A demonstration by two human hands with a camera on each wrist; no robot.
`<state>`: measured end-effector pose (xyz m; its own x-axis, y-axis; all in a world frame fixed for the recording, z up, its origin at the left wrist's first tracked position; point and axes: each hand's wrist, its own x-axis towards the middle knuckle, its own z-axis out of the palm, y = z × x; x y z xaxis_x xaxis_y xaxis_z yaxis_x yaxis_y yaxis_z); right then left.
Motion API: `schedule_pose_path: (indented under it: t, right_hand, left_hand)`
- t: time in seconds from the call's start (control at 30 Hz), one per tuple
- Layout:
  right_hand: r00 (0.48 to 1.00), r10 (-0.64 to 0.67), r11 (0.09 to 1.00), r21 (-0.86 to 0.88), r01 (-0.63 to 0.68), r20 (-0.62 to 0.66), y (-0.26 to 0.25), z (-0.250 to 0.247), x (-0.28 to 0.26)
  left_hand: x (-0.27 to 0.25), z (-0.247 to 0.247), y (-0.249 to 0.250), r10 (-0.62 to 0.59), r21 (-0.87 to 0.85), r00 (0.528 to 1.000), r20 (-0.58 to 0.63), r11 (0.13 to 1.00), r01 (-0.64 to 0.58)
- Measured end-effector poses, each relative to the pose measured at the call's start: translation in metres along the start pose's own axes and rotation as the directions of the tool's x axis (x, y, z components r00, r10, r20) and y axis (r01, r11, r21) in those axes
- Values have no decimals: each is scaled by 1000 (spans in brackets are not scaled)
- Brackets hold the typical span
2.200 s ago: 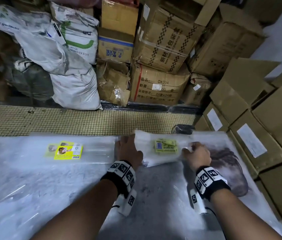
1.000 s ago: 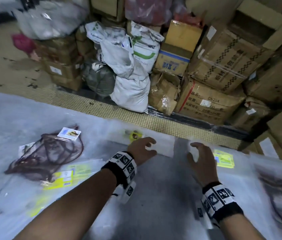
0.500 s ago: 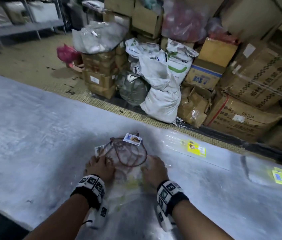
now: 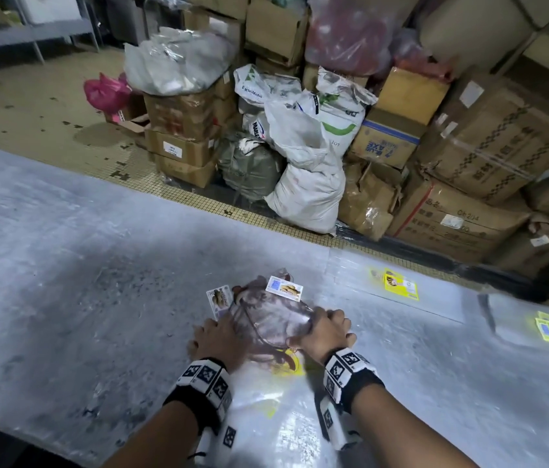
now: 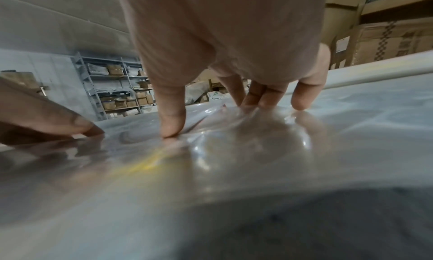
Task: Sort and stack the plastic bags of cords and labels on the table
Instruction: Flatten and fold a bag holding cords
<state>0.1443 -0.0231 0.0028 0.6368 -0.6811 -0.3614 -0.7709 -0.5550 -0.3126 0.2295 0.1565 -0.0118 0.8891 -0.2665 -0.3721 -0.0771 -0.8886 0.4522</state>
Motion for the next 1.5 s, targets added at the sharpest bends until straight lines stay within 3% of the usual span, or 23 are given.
schedule_pose_path:
  t: [0.17,0.23,0.33,0.4,0.47,0.57,0.67,0.8,0.97,1.17,1.33,1.43,1.5]
  right_hand:
    - [1000,-7,994,111,10,-31,9,1,-2]
    - [999,-13,966,258,22,-34,13,0,0]
    - [1000,-25,785,620,11,15,21,-7,0]
    - [1000,16,665,747,-24,18,26,-13,-1]
    - [997,55,575,814,-74,52,30,-17,-2]
    - [981,93,467,863,-194,170,39,-19,-4]
    - [972,86,405,884,-233,217,50,-25,-8]
    - [967,109,420,871,-253,228,66,-23,-14]
    - [978,148,546,812,-205,147,89,-32,-17]
    - [982,152,596,782,-183,114,121,-39,-28]
    - [980,194,622,767,-154,40,150,-52,-41]
    - [967,256,570,806,-159,9,164,-56,-52]
    - [952,304,611,761,-221,32,176,-57,-51]
  left_hand:
    - [6,-2,0,22,-24,999,26,999,-21]
    - [5,-4,2,39,-71,999,30,997,-36]
    - [2,-7,3,139,-260,990,-4,956,-135]
    - [3,-6,0,213,-399,977,3,896,-195]
    - [7,-4,-5,247,-475,969,12,854,-212]
    - [8,-5,-8,186,-582,982,14,801,-143]
    - [5,-10,-7,138,-571,990,-7,813,-117]
    - [-3,-10,-7,142,-559,989,31,823,-101]
    - [-8,-1,-6,176,-583,984,-6,800,-146]
    - [-17,-2,-1,232,-305,970,-69,921,-242]
    - [-26,0,2,131,1,991,-7,991,-131]
    - [-29,5,2,124,16,992,24,992,-124]
    - [-30,8,4,113,-11,992,58,994,-112]
